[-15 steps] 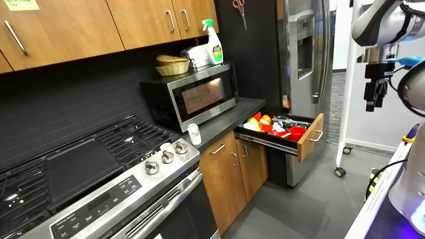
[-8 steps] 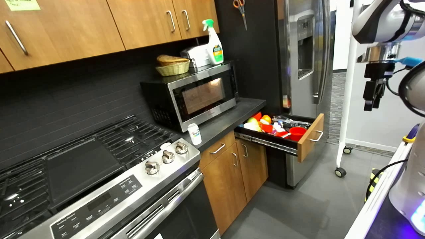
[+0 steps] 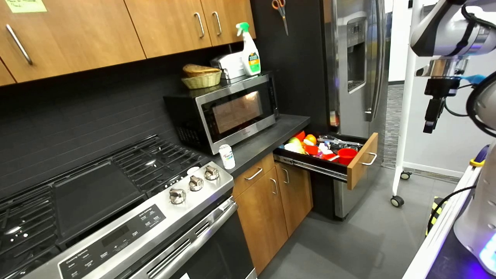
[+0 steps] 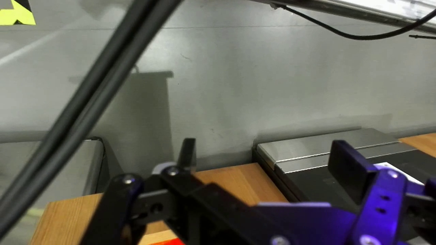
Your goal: Push in the right drawer below the microwave until its fully closed
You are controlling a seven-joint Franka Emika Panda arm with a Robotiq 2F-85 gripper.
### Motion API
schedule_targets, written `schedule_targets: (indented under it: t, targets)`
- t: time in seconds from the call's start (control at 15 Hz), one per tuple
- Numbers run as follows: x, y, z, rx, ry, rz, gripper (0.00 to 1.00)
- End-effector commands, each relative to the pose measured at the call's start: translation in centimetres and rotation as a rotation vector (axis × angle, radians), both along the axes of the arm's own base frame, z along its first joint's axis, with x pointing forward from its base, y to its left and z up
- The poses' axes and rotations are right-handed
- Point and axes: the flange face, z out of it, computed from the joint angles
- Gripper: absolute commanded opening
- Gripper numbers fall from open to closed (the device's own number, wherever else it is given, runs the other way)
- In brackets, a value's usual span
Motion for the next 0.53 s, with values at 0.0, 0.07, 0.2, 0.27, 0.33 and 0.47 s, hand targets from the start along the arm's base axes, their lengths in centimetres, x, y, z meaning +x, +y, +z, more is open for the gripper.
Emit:
schedule_targets:
  t: [0.0, 0.07, 0.2, 0.27, 0.33, 0.47]
  targets:
    - [0.2, -1.1, -1.7, 0.011, -0.021, 0.021, 1.0]
    - [0.2, -1.1, -2.1, 0.021, -0.027, 0.019, 1.0]
    - [0.3, -1.2, -2.9, 0.035, -0.037, 0.012, 1.0]
    - [0.4, -1.3, -3.2, 0.04, -0.041, 0.009, 1.0]
    - [0.5, -1.5, -3.5, 0.041, -0.043, 0.008, 1.0]
    - [0.6, -1.9, -4.3, 0.045, -0.042, -0.008, 1.0]
